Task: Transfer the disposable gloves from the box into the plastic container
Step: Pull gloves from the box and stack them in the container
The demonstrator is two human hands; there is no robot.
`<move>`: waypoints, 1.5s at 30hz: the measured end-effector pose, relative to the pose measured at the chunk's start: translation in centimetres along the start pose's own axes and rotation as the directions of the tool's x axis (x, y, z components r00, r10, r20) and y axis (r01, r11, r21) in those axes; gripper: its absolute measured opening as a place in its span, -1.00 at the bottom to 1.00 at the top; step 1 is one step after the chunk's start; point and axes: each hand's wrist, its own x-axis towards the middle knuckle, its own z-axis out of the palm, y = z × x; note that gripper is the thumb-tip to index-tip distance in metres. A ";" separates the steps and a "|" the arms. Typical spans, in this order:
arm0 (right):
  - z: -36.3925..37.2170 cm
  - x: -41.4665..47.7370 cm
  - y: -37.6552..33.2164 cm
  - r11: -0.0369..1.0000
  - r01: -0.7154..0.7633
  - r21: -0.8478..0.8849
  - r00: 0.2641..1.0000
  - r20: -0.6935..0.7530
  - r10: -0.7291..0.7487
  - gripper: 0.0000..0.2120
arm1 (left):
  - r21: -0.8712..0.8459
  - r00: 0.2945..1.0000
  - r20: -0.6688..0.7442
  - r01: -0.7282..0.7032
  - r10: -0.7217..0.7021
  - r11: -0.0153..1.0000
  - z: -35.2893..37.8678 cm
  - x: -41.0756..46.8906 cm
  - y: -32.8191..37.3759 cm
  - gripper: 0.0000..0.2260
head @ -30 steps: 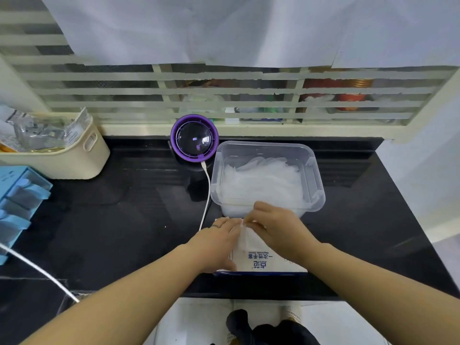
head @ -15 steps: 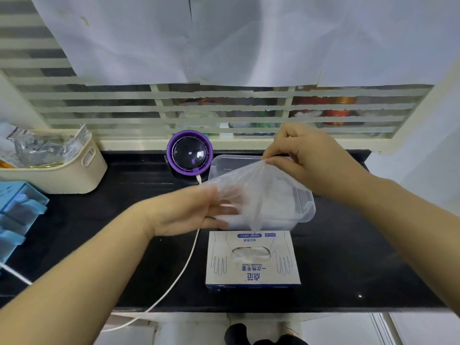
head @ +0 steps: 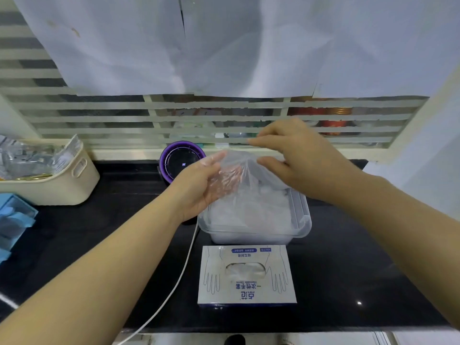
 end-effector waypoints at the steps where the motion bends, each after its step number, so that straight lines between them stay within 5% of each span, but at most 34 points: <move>1: 0.7 0.2 0.1 1.000 -0.007 0.011 0.999 0.045 0.007 -0.60 | 0.023 1.000 -0.007 0.025 -0.025 0.999 -0.1 0.4 -0.4 -0.66; 7: 7.8 0.7 2.1 0.995 -0.077 0.064 0.912 0.408 0.045 -0.45 | 0.139 0.983 0.000 0.181 -0.182 0.974 -1.3 3.4 -3.1 -0.62; 14: 13.7 0.4 3.8 0.994 -0.095 0.052 0.793 0.608 0.043 -0.38 | 0.265 0.964 -0.127 0.260 -0.234 0.929 -1.0 6.3 -5.3 -0.41; 16: 14.8 0.7 4.3 0.993 -0.104 0.051 0.754 0.656 0.045 -0.37 | 0.384 0.964 -0.215 0.228 -0.154 0.895 -1.1 6.9 -5.5 -0.33; 18: 15.9 0.9 4.7 0.992 -0.112 0.061 0.730 0.682 0.041 -0.35 | 0.702 0.969 -0.225 0.092 0.098 0.706 -1.3 6.8 -5.3 -0.32; 20: 16.9 1.0 5.1 0.992 -0.103 0.066 0.715 0.699 0.028 -0.34 | 0.935 0.890 -0.024 -0.141 0.455 0.324 -1.2 6.3 -5.1 -0.46; 21: 17.2 1.0 5.1 0.993 -0.096 0.068 0.708 0.706 0.020 -0.34 | 0.964 0.849 0.122 -0.224 0.514 0.142 -0.9 6.3 -4.9 -0.57; 23: 17.7 1.1 5.1 0.993 -0.071 0.090 0.696 0.718 -0.016 -0.34 | 0.952 0.894 0.305 -0.292 0.328 -0.091 -0.4 7.0 -5.3 -0.70; 26: 17.9 1.2 5.1 0.982 -0.081 0.171 0.691 0.719 -0.068 -0.36 | 0.958 0.972 0.183 -0.209 -0.145 -0.195 -0.4 8.9 -7.1 -0.62; 28: 17.5 1.0 5.4 0.975 -0.107 0.193 0.705 0.707 -0.062 -0.39 | 0.942 0.958 0.120 -0.193 -0.262 -0.275 -0.7 9.7 -8.2 -0.52; 31: 16.8 0.6 6.1 0.986 -0.117 0.116 0.716 0.698 0.003 -0.49 | 0.923 0.945 0.084 -0.193 -0.317 -0.333 -1.2 10.5 -9.3 -0.42; 38: 18.4 0.1 7.1 0.962 -0.270 0.033 0.529 0.840 0.120 -0.53 | 0.929 0.932 0.015 -0.147 -0.363 -0.340 -1.7 11.6 -10.4 -0.31; 45: 17.5 0.9 6.7 0.964 -0.265 0.011 0.448 0.887 0.113 -0.57 | 0.929 0.916 -0.038 -0.115 -0.399 -0.353 -1.4 12.1 -10.9 -0.11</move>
